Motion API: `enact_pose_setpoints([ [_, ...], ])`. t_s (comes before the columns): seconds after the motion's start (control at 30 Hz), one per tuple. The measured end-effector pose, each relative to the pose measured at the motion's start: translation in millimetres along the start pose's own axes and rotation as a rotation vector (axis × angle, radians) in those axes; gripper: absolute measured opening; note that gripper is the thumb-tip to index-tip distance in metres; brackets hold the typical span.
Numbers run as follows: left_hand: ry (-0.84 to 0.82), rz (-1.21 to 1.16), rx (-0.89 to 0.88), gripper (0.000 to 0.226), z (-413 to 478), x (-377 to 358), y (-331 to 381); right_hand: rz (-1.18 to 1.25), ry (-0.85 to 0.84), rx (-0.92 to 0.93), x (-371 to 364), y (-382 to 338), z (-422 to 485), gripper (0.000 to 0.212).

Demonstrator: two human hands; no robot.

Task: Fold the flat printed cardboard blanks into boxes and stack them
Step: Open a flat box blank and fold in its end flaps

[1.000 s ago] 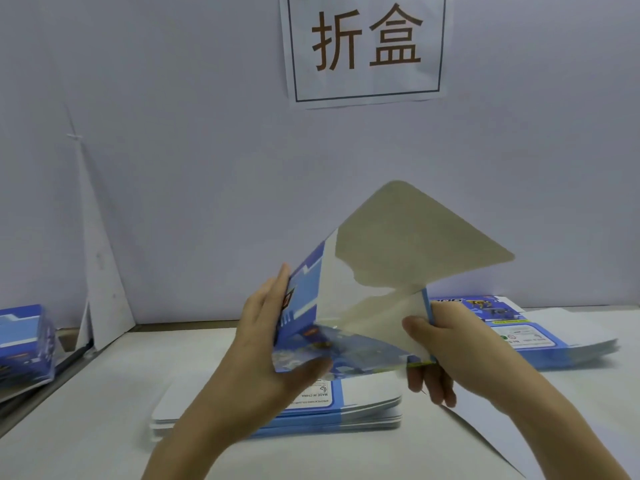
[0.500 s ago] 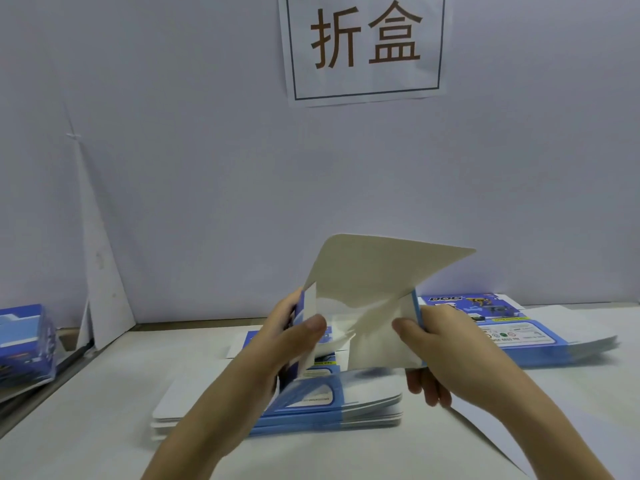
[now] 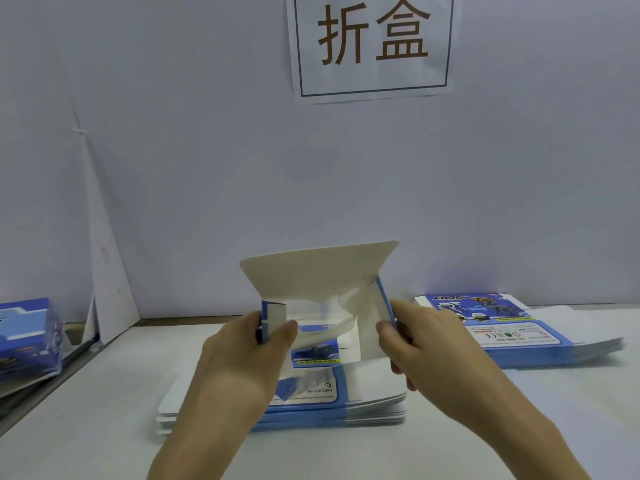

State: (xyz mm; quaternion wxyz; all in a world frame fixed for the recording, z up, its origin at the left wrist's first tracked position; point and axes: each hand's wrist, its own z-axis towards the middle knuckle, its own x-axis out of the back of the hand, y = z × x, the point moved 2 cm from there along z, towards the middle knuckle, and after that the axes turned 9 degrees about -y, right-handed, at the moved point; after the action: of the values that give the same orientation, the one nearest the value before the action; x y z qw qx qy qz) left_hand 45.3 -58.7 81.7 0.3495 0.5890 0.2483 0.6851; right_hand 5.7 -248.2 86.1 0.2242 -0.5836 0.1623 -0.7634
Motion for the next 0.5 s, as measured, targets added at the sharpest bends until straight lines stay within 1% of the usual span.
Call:
enact_pose_setpoints([
  [0.07,-0.019,-0.038,0.059,0.026,4,5,-5,-0.024,-0.052,0.035,-1,-2,-1,0.028],
  [0.1,-0.008,-0.007,0.091,0.028,5,7,-7,-0.019,-0.076,0.052,-3,-3,-2,0.026],
  [0.17,0.056,0.256,0.099,0.030,6,8,-8,-0.002,-0.107,0.053,-10,-5,-2,0.019],
  [0.2,0.126,0.359,0.095,0.028,5,8,-7,-0.010,-0.111,0.034,-13,-6,-1,0.016],
  [0.27,0.201,0.410,0.095,0.028,0,6,0,-0.054,-0.101,-0.026,-17,-5,2,0.015],
  [0.33,0.186,0.462,0.090,0.033,-4,3,5,-0.051,-0.085,-0.058,-17,-4,3,0.014],
  [0.37,0.201,0.469,0.074,0.035,-5,1,4,-0.027,-0.074,-0.044,-16,-3,3,0.013],
  [0.43,0.246,0.456,-0.041,0.037,-5,0,3,0.094,-0.077,-0.043,-13,-1,0,0.004],
  [0.47,0.265,0.394,-0.116,0.035,-7,0,3,0.182,-0.079,-0.061,-11,0,-1,0.011],
  [0.5,0.276,0.257,-0.191,0.027,-8,0,3,0.280,-0.074,-0.088,-9,2,-1,0.016],
])
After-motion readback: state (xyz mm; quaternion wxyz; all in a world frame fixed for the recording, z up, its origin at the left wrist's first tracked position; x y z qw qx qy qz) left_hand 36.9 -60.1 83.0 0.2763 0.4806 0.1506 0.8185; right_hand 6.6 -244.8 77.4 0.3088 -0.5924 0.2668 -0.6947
